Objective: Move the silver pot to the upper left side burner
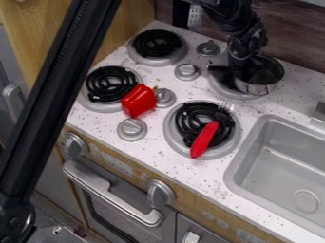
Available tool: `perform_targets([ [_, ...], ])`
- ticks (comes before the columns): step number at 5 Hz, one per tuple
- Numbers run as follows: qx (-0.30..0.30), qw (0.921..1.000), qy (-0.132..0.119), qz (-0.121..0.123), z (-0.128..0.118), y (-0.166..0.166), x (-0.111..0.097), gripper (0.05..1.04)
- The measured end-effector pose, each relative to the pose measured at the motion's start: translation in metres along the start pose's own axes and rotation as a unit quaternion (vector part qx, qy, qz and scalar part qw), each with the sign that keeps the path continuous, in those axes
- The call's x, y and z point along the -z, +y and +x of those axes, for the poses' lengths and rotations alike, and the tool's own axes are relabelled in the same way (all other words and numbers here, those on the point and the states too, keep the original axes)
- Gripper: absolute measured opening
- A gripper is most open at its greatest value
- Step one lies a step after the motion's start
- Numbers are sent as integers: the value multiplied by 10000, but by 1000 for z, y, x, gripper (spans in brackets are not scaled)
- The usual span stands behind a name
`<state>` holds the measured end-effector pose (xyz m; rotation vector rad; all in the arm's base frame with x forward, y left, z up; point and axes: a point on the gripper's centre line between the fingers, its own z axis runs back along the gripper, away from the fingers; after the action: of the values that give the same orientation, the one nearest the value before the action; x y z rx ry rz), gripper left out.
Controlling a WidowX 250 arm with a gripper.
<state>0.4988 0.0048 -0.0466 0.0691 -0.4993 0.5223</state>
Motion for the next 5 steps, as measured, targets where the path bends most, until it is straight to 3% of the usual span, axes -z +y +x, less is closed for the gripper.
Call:
perform_targets([
  [1, 39, 10000, 9, 66, 1, 1, -1, 376],
  [2, -153, 9996, 164, 156, 3, 7, 1, 180],
  [3, -465, 9985, 244, 155, 8, 15, 1, 93],
  [4, -994, 9933, 399, 431, 39, 49, -7, 79],
  [5, -1439, 9863, 355, 726, 58, 103, -2, 72],
])
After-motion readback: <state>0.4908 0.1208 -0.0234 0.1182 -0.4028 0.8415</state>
